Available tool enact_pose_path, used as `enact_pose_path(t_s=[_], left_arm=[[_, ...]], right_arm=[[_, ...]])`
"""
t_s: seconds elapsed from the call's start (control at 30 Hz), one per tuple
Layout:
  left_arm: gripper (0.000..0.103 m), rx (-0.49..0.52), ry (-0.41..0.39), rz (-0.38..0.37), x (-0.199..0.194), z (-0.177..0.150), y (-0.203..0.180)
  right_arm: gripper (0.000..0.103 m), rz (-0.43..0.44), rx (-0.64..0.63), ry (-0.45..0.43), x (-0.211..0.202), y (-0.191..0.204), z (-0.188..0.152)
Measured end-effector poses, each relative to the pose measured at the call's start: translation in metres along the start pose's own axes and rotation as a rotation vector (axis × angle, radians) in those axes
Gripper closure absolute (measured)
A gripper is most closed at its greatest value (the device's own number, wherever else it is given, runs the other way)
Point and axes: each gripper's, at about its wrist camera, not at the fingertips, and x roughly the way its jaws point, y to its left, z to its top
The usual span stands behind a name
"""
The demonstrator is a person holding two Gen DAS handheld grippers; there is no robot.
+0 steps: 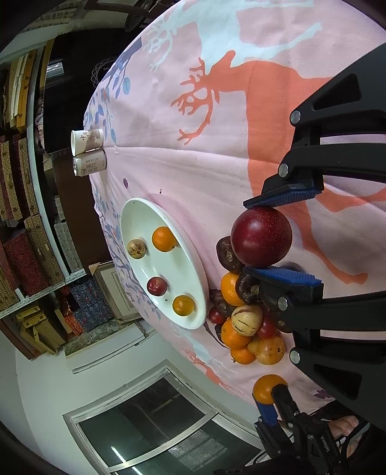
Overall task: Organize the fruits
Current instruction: 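Lower both fruits onto the white plate and open both tools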
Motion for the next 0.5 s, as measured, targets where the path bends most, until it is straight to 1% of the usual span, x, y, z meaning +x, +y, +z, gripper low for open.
enact_pose_path(t_s=[0.13,0.2,0.27,0.37,0.5], left_arm=[[0.066,-0.02,-0.02,-0.004,0.003,0.024,0.02],[0.066,-0.022,-0.034,-0.004,0.011,0.043,0.03],[0.066,-0.015,-0.042,0.004,0.022,0.062,0.04],[0.066,-0.012,-0.043,0.029,0.046,0.09,0.055],[0.066,-0.028,0.005,0.047,0.092,0.119,0.078]], right_arm=[[0.065,0.005,-0.061,-0.007,-0.011,0.021,0.026],[0.065,-0.003,-0.103,-0.018,-0.014,0.033,0.05],[0.065,-0.02,-0.132,-0.019,-0.008,0.043,0.078],[0.065,-0.043,-0.166,-0.003,0.018,0.051,0.114],[0.065,-0.073,-0.167,0.061,0.073,0.051,0.143]])
